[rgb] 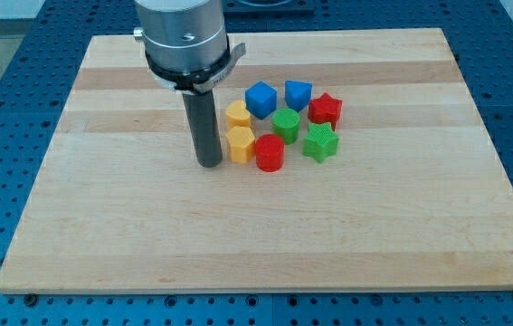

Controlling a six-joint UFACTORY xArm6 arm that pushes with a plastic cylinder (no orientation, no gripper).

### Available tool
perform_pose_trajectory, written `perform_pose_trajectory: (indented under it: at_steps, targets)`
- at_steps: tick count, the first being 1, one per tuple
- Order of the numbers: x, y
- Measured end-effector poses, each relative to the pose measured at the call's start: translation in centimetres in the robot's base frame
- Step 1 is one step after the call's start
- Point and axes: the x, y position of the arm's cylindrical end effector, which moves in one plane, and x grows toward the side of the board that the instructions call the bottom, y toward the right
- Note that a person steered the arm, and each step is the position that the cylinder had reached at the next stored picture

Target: Point at red star

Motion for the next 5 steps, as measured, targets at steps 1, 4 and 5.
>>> perform_pose_trajectory:
  at_steps: [1,4,5]
  targets:
    - [-5.7,-1.4]
    - [-11.5,2.2]
    - [-12.8,4.6]
